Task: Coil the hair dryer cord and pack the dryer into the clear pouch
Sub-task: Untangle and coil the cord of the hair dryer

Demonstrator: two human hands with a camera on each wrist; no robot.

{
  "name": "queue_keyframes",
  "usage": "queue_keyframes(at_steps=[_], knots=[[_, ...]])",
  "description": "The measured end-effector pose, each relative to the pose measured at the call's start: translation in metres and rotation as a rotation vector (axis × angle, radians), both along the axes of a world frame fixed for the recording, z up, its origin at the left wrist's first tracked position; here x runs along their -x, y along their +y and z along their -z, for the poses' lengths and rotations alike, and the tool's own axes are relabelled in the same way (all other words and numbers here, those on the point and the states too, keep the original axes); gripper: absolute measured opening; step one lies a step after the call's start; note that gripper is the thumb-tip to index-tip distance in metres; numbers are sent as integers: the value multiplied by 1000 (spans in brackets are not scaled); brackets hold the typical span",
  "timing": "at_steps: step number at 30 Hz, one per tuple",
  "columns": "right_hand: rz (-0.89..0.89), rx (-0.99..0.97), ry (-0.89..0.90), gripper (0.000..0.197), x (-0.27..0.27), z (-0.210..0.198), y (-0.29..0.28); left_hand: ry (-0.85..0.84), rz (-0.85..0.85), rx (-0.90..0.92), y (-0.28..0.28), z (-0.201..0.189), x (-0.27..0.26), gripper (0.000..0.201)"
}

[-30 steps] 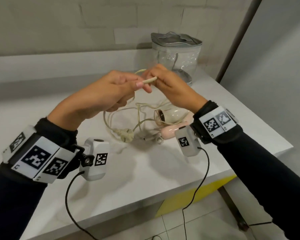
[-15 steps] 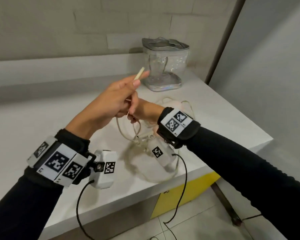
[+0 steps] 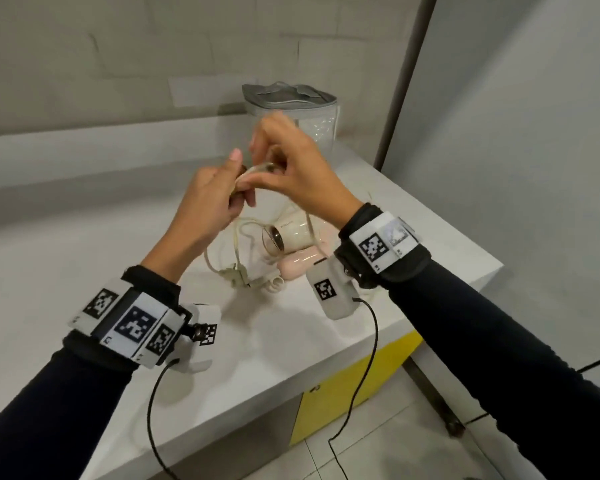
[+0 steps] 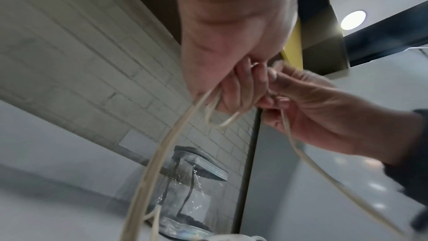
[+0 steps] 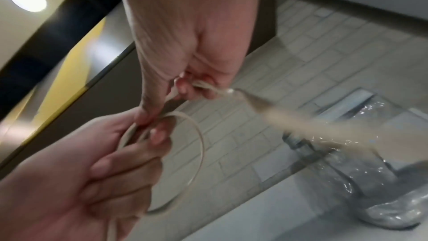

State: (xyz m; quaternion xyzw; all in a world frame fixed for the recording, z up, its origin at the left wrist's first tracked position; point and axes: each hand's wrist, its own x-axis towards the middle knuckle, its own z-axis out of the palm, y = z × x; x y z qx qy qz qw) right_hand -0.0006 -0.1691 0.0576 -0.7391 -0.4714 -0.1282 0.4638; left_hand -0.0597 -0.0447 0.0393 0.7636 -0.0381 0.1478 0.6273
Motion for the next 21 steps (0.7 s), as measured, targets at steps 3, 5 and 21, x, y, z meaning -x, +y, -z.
queue_keyframes(at_steps=[3,5,21], knots=[[-45,163,126,17,-9,-1,0,-13,30,93,-5,2,2,59],[-100,228,216,32,-16,-1,2,-20,51,114,-5,3,2,57],[-9,256,451,19,-29,9,-15,158,387,368,6,-27,-2,44]])
